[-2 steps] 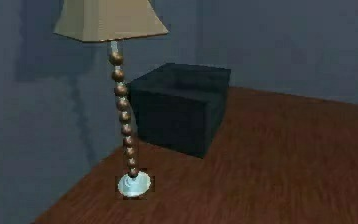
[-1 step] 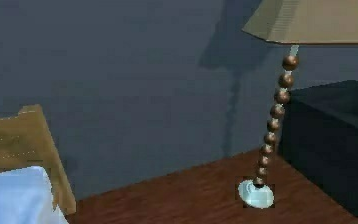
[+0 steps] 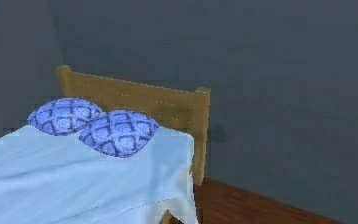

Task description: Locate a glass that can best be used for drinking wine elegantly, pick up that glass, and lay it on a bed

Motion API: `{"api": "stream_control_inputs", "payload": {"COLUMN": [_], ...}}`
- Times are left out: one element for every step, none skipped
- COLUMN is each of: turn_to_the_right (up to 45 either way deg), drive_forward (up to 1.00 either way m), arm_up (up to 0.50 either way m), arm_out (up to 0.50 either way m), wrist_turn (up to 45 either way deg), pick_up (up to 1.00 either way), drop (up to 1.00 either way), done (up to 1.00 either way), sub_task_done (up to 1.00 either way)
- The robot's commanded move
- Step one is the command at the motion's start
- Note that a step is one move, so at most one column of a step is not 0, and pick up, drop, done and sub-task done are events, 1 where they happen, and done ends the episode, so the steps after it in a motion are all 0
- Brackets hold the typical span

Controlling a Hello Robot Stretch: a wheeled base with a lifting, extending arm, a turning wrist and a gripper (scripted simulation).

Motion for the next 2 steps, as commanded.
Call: {"api": "stream_control_inputs", "payload": {"turn_to_the_right": [-27.0, 45.0], "drive_forward": [0.0, 0.0], "arm_up": [0.0, 0.0], "arm_out": [0.0, 0.0], "wrist_turn": [0.0, 0.0], "pick_up": [0.0, 0.0], "drop": [0.0, 0.0], "done": [0.0, 0.0], "sub_task_done": [0.0, 0.0]}}
